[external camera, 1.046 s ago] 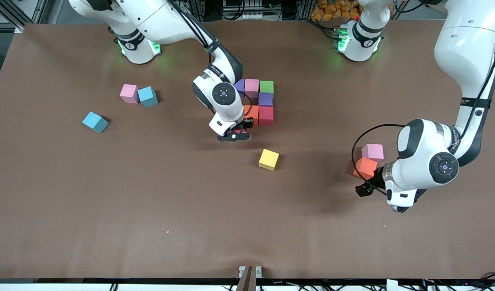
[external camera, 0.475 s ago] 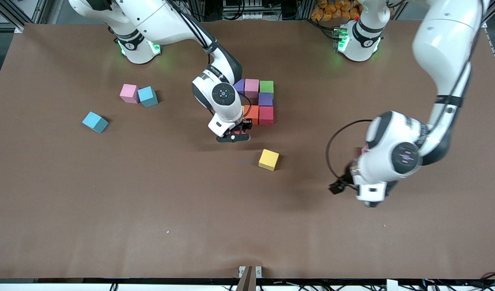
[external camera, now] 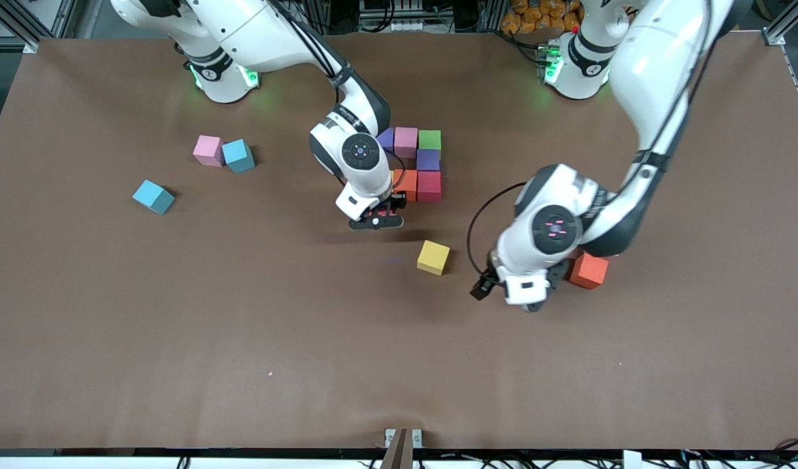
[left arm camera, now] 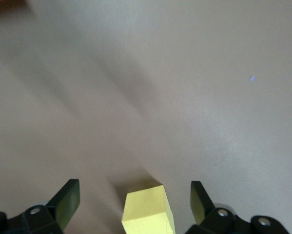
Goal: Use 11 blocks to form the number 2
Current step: 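Align pink on the group with the right gripper while the left gripper returns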
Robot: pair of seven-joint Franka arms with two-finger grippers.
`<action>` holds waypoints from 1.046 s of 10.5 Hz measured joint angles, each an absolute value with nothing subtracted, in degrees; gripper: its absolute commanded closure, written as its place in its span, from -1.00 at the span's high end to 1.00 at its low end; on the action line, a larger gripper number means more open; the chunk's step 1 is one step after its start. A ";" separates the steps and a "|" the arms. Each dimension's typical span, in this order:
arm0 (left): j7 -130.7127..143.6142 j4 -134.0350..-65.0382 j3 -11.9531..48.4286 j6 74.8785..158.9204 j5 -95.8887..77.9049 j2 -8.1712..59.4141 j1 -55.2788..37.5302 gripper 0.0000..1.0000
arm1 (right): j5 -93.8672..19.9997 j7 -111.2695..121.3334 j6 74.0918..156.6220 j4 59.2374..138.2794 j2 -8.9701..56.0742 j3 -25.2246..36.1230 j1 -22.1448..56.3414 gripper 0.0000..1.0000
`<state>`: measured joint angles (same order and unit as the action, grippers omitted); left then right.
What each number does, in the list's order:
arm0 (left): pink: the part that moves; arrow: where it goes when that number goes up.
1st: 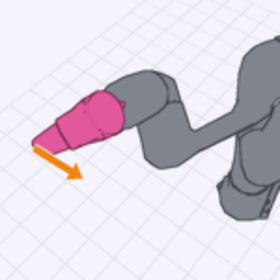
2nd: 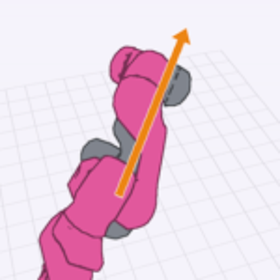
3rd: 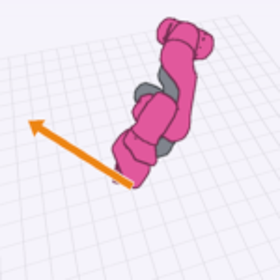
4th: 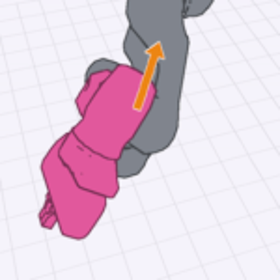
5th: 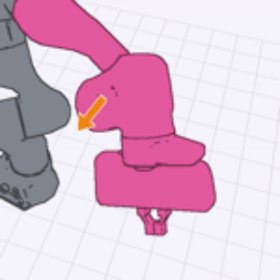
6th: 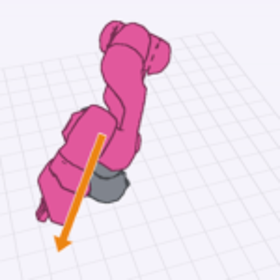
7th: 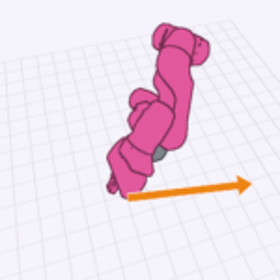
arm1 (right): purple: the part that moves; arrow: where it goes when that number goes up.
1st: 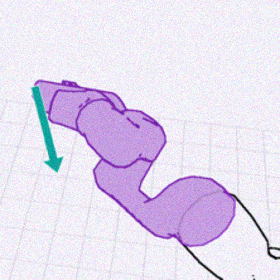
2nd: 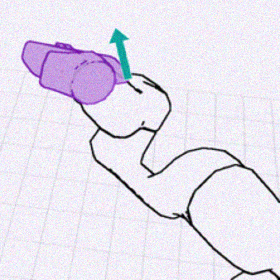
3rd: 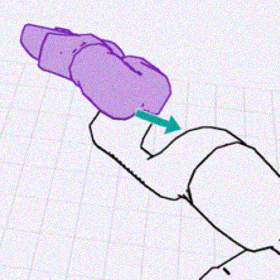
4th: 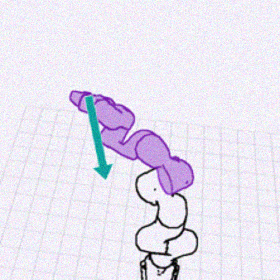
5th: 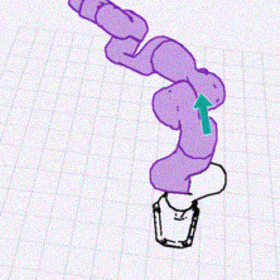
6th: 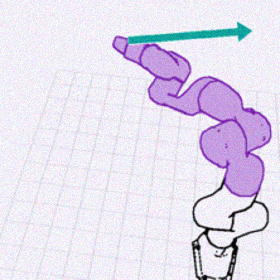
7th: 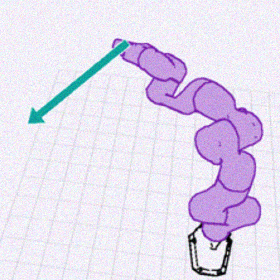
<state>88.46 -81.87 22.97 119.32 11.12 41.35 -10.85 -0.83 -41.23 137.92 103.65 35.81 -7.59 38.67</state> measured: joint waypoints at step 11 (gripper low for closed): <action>105.76 -82.17 16.47 124.32 11.10 45.73 -24.12 1.00 | -0.83 -41.31 136.07 102.34 34.88 -7.40 38.69 1.00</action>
<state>105.76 -82.17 16.47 124.32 11.10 45.73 -24.12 -0.83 -41.31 136.07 102.34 34.88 -7.40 38.69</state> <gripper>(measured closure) 0.000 0.000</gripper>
